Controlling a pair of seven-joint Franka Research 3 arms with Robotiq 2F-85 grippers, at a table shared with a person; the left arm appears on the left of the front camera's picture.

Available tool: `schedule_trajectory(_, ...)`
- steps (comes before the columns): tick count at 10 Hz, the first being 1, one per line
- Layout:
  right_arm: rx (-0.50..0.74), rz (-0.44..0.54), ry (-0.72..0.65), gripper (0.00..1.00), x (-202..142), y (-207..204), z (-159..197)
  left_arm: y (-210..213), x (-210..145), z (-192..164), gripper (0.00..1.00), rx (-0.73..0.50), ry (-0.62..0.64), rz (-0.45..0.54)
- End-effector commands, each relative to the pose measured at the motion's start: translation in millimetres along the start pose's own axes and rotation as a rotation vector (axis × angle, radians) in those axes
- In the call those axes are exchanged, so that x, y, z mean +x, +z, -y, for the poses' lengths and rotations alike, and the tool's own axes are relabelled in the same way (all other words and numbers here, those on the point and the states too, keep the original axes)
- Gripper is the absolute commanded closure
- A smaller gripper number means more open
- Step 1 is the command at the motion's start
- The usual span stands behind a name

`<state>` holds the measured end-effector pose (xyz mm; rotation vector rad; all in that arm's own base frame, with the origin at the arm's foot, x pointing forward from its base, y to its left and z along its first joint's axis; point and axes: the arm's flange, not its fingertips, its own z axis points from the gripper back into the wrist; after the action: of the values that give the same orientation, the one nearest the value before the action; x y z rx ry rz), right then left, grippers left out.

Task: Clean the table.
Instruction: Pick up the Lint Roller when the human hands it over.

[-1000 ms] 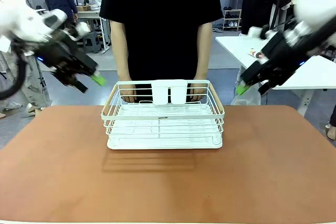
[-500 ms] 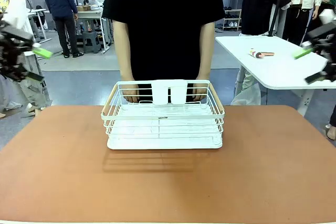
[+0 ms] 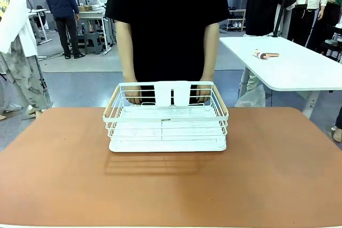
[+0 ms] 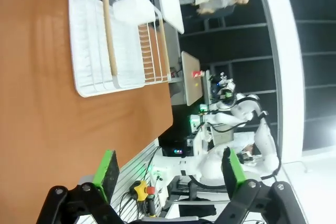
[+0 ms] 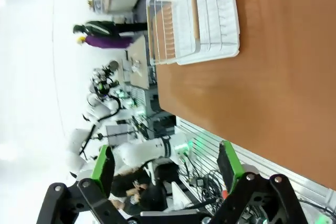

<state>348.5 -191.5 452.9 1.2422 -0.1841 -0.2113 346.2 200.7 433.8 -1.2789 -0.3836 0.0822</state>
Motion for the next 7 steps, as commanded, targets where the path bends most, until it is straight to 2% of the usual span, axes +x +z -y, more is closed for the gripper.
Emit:
schedule_trajectory(1, 0.046, 0.031, -0.005, 0.00, 14.9, 16.5, 10.8, 22.1, 7.4, -16.0, 0.00, -0.062, 0.003, 0.034)
schedule_trajectory(2, 0.050, 0.045, -0.015, 0.00, 14.7, 26.4, 17.1, 30.7, 5.5, -21.8, 0.00, -0.085, 0.013, 0.059)
schedule_trajectory(5, 0.016, 0.067, 0.010, 0.00, 13.1, 27.1, 12.2, 29.8, 10.5, -17.8, 0.00, -0.053, 0.013, 0.038)
schedule_trajectory(7, 0.025, 0.060, -0.043, 0.00, 12.9, 34.1, 24.6, 34.5, -0.3, -26.7, 0.00, -0.057, 0.037, 0.062)
